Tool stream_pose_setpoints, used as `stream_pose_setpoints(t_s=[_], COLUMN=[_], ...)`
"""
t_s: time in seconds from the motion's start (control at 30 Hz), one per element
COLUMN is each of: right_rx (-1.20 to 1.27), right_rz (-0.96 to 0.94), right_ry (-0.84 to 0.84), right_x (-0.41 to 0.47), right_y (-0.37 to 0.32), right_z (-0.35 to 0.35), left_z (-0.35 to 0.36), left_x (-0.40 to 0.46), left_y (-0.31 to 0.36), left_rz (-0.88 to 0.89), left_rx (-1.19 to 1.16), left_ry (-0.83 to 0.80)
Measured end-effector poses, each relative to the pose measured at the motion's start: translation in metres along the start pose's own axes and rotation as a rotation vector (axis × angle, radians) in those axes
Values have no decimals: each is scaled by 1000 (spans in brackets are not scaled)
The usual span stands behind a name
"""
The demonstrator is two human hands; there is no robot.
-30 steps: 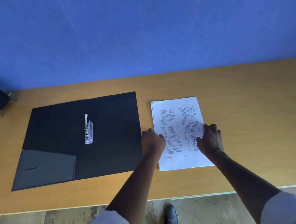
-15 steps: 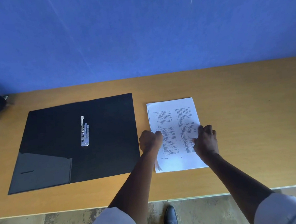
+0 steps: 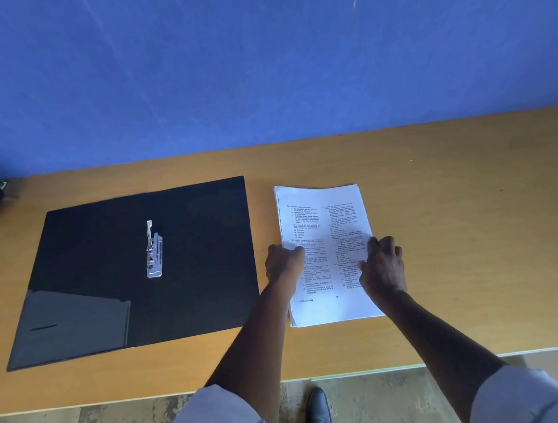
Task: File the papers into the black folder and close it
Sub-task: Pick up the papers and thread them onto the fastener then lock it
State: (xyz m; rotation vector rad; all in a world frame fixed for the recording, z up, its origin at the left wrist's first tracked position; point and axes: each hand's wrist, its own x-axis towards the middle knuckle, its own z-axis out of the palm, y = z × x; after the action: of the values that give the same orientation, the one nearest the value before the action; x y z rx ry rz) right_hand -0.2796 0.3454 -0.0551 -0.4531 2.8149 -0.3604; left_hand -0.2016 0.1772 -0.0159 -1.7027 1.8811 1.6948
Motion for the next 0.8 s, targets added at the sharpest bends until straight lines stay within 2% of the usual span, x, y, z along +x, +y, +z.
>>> stream_pose_setpoints(t_s=[0.17,0.4,0.57,0.7,0.8], right_rx=[37,79,155,354,596], right_rz=[-5,-10,6,39,73], right_ry=[9,-13,-19,10,20], right_x=[-3,-1,-2,-2,-7], right_y=[1,8,8,8,-4], right_z=[1,-1,-1,-3,-11], left_z=[-3,-9,-19,-38,-60], left_x=[3,13,10,6,3], left_y=[-4,-7,-12,-14,-15], left_rz=[13,187,259,328,386], left_rx=[-29,163,107,52,-33], left_ry=[-15,-1,-36,-106,-189])
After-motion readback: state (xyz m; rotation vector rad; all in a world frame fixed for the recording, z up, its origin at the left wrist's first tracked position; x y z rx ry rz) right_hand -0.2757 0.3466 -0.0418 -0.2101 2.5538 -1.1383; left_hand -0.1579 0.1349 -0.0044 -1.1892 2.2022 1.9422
